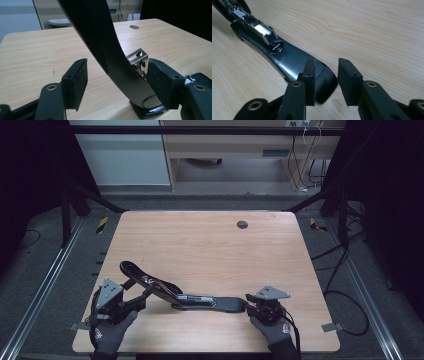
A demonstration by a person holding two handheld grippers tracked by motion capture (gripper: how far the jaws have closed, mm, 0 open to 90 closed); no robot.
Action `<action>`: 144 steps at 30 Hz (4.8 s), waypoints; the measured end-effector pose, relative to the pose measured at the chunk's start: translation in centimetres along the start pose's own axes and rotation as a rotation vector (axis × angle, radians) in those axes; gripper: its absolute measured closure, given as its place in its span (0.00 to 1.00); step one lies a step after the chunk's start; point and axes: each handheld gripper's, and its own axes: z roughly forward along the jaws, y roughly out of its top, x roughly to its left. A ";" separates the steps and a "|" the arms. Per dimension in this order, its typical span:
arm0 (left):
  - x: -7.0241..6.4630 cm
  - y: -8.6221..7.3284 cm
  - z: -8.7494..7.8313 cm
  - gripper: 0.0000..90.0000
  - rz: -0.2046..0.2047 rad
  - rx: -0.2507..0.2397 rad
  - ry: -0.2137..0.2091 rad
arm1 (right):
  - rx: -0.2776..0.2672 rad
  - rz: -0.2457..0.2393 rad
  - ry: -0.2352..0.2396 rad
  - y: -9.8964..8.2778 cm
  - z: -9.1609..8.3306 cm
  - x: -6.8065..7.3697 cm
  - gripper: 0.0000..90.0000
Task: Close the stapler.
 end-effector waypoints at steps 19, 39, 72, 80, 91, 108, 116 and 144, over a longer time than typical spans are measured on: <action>1.6 2.1 -0.5 0.42 -0.033 -0.050 0.033 | 0.030 -0.003 0.002 -0.5 0.6 0.5 1.00; 1.3 2.9 -0.9 0.60 -0.021 -0.051 0.049 | 0.050 0.000 0.031 -0.2 1.3 0.9 1.00; -0.1 3.7 -0.7 0.64 -0.028 -0.073 0.032 | 0.067 0.015 0.048 -0.3 2.2 1.4 1.00; -1.2 4.2 -0.4 0.65 -0.009 -0.081 0.014 | 0.062 0.009 0.054 -0.3 2.3 1.4 1.00; -3.4 5.1 0.4 0.67 0.039 -0.087 -0.005 | 0.059 0.016 0.058 -0.3 2.4 1.5 1.00; -4.9 5.5 1.1 0.66 0.079 -0.091 -0.011 | 0.060 0.017 0.063 -0.3 2.4 1.4 1.00; -5.7 5.7 1.4 0.66 0.110 -0.084 -0.010 | 0.063 0.026 0.068 -0.3 2.4 1.5 1.00; -8.2 6.0 2.5 0.63 0.185 -0.081 -0.014 | 0.058 0.023 0.066 -0.4 2.4 1.3 1.00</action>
